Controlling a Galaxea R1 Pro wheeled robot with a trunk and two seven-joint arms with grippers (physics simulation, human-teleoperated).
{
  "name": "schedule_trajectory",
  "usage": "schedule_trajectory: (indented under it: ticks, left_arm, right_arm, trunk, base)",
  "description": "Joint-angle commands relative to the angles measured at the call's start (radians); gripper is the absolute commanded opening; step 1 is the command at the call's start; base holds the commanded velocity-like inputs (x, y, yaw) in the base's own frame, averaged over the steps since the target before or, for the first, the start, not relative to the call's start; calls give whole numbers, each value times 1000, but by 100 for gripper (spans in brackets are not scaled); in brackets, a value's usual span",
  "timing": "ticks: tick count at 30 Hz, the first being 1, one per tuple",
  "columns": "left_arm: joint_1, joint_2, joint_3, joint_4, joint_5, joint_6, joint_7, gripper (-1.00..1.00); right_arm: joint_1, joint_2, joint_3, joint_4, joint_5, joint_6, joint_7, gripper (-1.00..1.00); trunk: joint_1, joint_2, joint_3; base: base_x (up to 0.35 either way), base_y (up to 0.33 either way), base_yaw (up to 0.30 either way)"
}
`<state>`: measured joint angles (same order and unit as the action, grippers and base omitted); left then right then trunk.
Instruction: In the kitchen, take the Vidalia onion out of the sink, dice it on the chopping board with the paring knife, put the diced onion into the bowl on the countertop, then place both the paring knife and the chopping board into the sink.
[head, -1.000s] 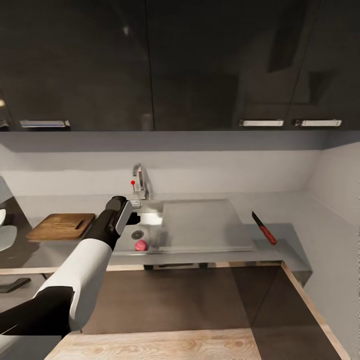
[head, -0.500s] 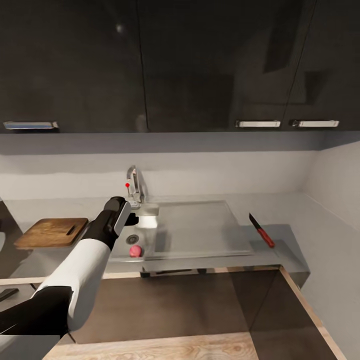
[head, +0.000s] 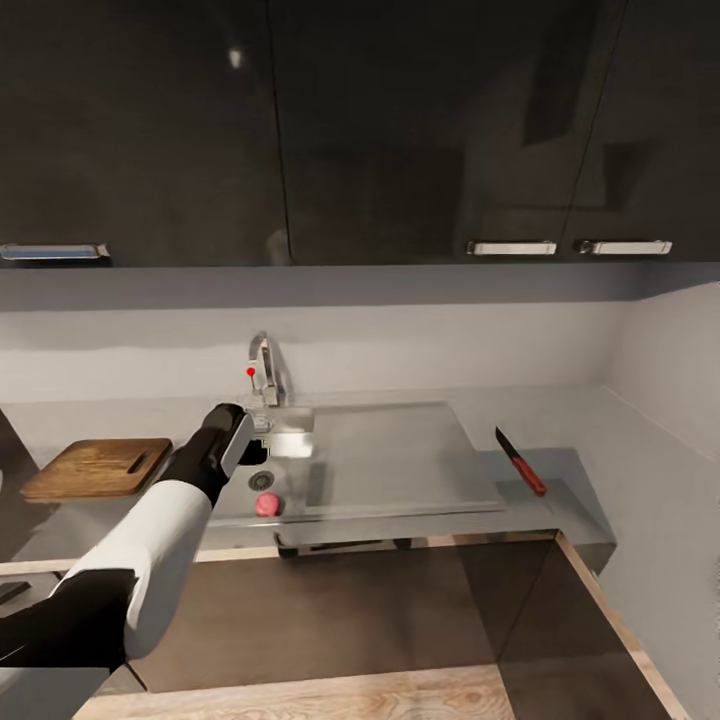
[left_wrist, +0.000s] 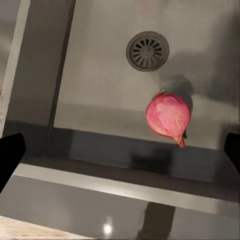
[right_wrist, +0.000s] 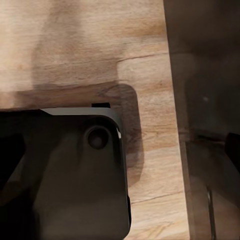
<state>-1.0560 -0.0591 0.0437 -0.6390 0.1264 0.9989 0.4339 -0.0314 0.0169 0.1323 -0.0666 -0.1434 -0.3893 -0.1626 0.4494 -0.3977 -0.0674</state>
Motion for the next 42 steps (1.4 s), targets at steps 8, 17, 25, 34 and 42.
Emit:
schedule_trajectory:
  ticks: [8, 17, 25, 34, 42]
  left_arm:
    - [-1, 1, 2, 18, 12, 0, 9, 100]
    - [-1, 4, 2, 24, 9, 1, 10, 100]
    - [-1, 4, 2, 38, 9, 1, 9, 100]
    - [-1, 6, 2, 42, 9, 1, 10, 100]
    - [-1, 7, 2, 42, 7, 1, 10, 100]
  right_arm:
    - [-1, 1, 9, 1, -10, -3, -2, 100]
    - [-1, 1, 9, 1, -10, -3, 0, 100]
    - [-1, 1, 9, 1, -11, -3, 0, 100]
    - [-1, 1, 9, 1, -12, -3, 0, 100]
    - [-1, 1, 9, 1, -12, -3, 1, 100]
  trunk:
    - [1, -2, -5]
    - [1, -2, -16]
    - [1, -2, -18]
    - [1, -2, -18]
    - [1, -2, -20]
  base:
    - [83, 0, -3]
    - [75, -40, 0]
    - [54, -57, -49]
    - [3, -1, -157]
    - [152, 0, -10]
